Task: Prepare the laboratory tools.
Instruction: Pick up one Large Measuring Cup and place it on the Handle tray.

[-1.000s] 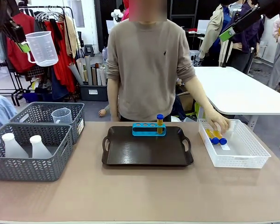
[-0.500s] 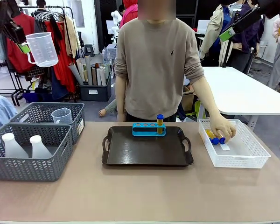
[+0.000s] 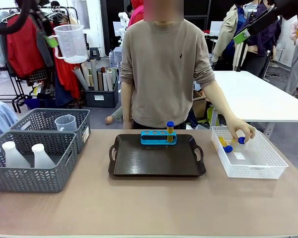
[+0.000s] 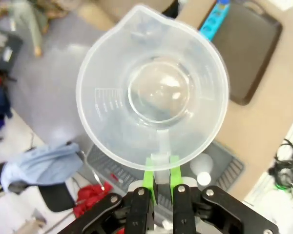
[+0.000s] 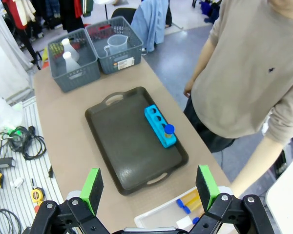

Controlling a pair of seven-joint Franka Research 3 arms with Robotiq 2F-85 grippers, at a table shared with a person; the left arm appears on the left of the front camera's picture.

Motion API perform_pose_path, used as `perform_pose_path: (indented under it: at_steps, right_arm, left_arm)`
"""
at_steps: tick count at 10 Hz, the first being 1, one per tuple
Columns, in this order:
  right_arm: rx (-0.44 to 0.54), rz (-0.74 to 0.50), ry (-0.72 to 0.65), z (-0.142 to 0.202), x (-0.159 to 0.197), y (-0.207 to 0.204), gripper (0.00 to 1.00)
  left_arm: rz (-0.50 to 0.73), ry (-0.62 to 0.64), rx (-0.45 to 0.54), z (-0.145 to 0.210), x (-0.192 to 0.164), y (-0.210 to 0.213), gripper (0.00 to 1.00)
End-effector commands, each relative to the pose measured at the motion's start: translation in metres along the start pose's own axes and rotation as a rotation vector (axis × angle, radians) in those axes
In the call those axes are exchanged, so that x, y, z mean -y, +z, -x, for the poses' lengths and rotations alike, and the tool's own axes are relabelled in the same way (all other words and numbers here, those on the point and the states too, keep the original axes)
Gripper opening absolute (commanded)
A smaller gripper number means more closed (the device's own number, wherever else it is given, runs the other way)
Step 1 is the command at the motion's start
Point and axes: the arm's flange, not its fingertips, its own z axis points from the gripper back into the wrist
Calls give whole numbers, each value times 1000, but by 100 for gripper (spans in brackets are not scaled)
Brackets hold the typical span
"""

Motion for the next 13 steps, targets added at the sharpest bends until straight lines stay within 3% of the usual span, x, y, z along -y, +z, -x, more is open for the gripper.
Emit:
perform_pose_path:
  at_steps: [1, 6, 9, 11, 13]
  right_arm:
    - [0, 1, 4, 0, -1, 0, 100]
    - [0, 1, 4, 0, -1, 0, 100]
    - [0, 1, 4, 0, -1, 0, 100]
    - [0, 1, 4, 0, -1, 0, 100]
    - [0, 1, 4, 0, -1, 0, 100]
  left_arm:
    - [23, -125, -11, -22, 4, -6, 0]
    - [35, -361, 10, -103, 95, -76, 0]
    - [59, -440, -29, -123, 116, -117, 0]
    - [94, -436, -4, -119, 106, -115, 0]
    - [82, -421, -25, -131, 120, -126, 0]
